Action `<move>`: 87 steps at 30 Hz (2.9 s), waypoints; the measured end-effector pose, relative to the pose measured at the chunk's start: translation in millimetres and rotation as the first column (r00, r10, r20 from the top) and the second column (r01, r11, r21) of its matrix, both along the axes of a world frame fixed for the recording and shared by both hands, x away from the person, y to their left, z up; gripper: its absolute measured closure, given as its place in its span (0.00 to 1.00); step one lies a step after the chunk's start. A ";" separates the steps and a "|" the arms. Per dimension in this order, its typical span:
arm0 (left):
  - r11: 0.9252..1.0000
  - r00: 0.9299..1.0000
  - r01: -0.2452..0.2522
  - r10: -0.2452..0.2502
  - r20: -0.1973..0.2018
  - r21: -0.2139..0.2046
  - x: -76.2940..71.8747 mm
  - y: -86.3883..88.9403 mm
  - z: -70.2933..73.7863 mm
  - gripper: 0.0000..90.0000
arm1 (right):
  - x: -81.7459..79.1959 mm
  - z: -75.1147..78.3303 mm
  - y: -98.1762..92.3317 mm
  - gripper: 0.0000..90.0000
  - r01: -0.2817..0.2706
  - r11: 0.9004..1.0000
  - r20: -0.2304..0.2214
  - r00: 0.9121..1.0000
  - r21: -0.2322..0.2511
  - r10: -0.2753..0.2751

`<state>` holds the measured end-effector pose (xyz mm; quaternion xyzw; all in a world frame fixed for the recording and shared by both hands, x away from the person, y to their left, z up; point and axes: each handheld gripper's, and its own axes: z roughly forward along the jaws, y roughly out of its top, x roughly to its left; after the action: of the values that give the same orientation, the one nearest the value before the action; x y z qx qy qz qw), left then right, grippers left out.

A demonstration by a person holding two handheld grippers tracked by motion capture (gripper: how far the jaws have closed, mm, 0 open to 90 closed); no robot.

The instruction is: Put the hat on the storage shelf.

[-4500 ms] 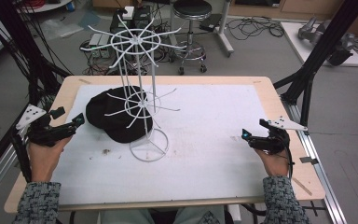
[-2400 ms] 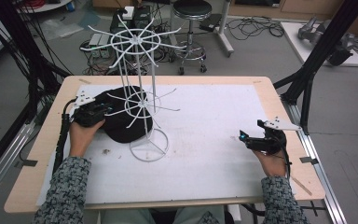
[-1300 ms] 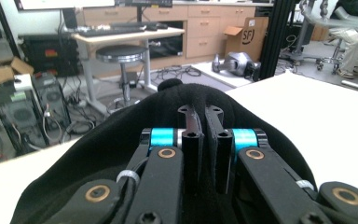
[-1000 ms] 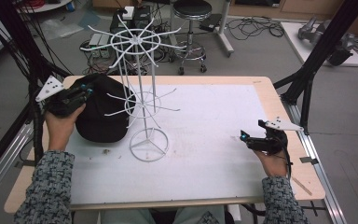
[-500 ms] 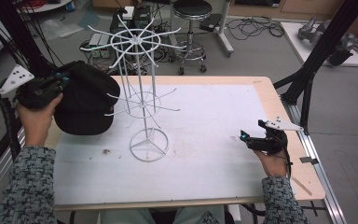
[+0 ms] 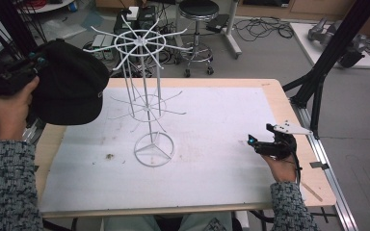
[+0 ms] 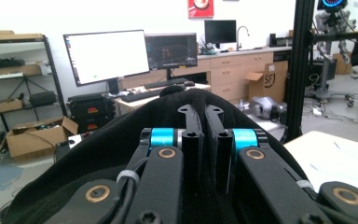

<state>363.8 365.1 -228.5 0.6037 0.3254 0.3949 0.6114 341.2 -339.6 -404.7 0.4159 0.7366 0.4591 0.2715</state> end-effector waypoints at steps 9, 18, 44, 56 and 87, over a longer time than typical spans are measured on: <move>1.000 0.998 0.024 -0.024 0.050 0.005 -1.2 -3.1 42.0 0.96 | 0.3 -0.1 0.6 0.13 -0.009 1.000 0.002 1.000 0.006 0.009; 0.999 0.996 0.024 -0.027 0.086 0.032 2.4 -8.4 79.5 0.96 | 2.3 -1.4 0.6 0.13 -0.012 1.000 -0.003 1.000 0.003 0.012; 1.000 0.979 0.026 -0.027 0.204 0.008 -9.7 -4.5 165.0 0.96 | 1.4 -3.7 -2.8 0.13 -0.004 1.000 -0.004 1.000 0.007 0.004; 0.997 0.965 0.074 -0.071 0.253 -0.002 -29.2 -1.2 187.7 0.96 | 1.8 -3.6 -0.9 0.13 -0.005 1.000 -0.007 1.000 0.004 0.005; 0.922 0.902 0.367 -0.322 0.286 -0.119 -42.6 4.7 196.3 0.96 | 2.4 -4.2 0.2 0.13 -0.008 1.000 -0.012 1.000 -0.001 0.008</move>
<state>321.2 369.8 -32.2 0.5401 0.1623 0.3267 0.7584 343.6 -339.3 -408.9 0.4156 0.7399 0.4574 0.2656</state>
